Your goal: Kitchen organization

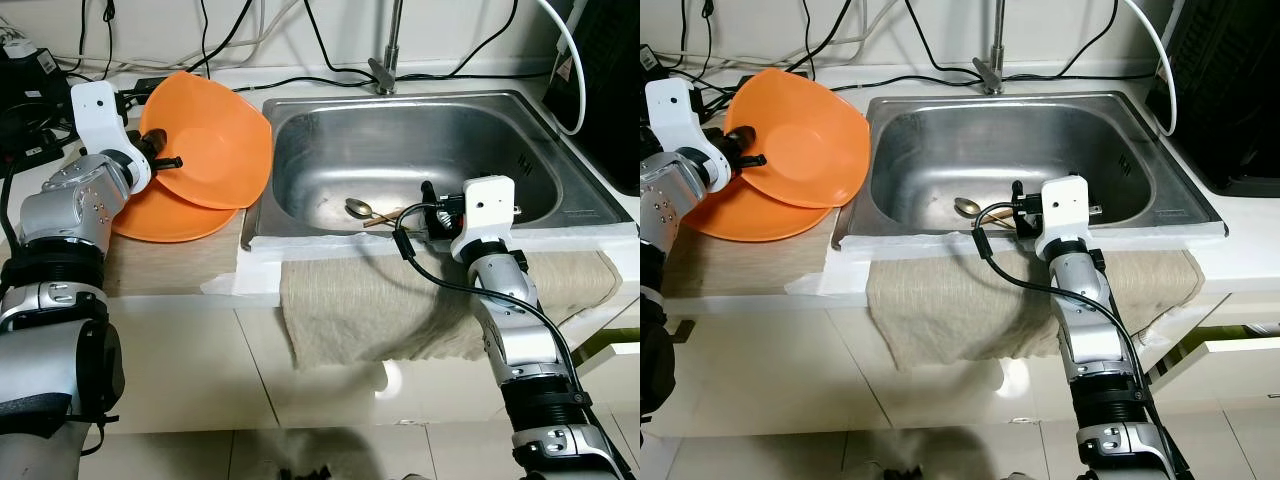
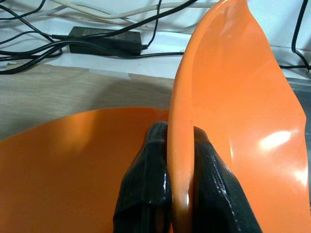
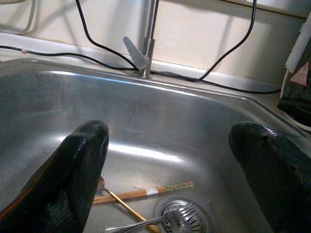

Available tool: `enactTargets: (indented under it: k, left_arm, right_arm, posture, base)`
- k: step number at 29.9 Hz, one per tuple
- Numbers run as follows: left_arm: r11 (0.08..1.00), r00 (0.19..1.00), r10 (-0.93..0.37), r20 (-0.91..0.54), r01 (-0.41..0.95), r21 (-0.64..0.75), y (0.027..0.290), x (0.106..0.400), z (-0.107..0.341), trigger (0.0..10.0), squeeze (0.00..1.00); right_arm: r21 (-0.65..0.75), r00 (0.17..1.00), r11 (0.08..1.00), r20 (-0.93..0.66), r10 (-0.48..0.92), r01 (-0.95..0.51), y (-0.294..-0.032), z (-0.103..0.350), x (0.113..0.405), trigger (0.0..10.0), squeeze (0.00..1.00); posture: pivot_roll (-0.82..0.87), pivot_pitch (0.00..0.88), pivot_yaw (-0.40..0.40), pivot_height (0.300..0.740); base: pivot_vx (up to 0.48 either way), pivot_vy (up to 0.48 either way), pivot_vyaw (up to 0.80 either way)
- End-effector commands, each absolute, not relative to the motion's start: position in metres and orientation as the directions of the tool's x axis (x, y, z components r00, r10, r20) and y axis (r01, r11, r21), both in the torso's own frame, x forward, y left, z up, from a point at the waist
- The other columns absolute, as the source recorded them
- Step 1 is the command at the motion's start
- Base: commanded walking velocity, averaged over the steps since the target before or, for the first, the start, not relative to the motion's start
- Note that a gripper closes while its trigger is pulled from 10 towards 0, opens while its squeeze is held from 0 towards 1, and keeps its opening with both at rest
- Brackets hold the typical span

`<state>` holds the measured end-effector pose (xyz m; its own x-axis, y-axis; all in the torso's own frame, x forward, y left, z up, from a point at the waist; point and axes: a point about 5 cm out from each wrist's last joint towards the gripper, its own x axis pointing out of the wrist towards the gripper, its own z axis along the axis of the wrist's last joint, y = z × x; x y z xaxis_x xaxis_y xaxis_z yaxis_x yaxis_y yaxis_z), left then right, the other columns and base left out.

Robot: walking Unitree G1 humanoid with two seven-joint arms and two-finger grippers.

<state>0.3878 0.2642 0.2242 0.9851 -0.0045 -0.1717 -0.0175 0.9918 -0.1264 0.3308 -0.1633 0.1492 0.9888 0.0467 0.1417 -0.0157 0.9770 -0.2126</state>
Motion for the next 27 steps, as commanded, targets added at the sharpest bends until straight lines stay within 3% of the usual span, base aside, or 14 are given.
enactTargets:
  k: [1, 27]
  left_arm:
    - [0.995, 0.973, 0.016, -0.229, -0.037, -0.091, 0.2658, 0.3873, 0.2151, 0.0, 0.0]
    - [0.995, 0.974, 0.016, -0.228, -0.037, -0.091, 0.265, 0.3882, 0.2161, 0.0, 0.0]
  right_arm:
    - [-0.204, 0.986, 0.979, 0.161, 0.052, -0.018, -0.1636, 0.1543, 0.3327, 10.0, 0.0]
    - [-0.204, 0.985, 0.979, 0.162, 0.052, -0.018, -0.1642, 0.1552, 0.334, 10.0, 0.0]
  posture:
    - [-0.03, 0.0, 0.041, 0.74]
    - [-0.03, 0.0, 0.039, 0.74]
  base:
    - [0.0, 0.0, 0.0]
    - [0.0, 0.0, 0.0]
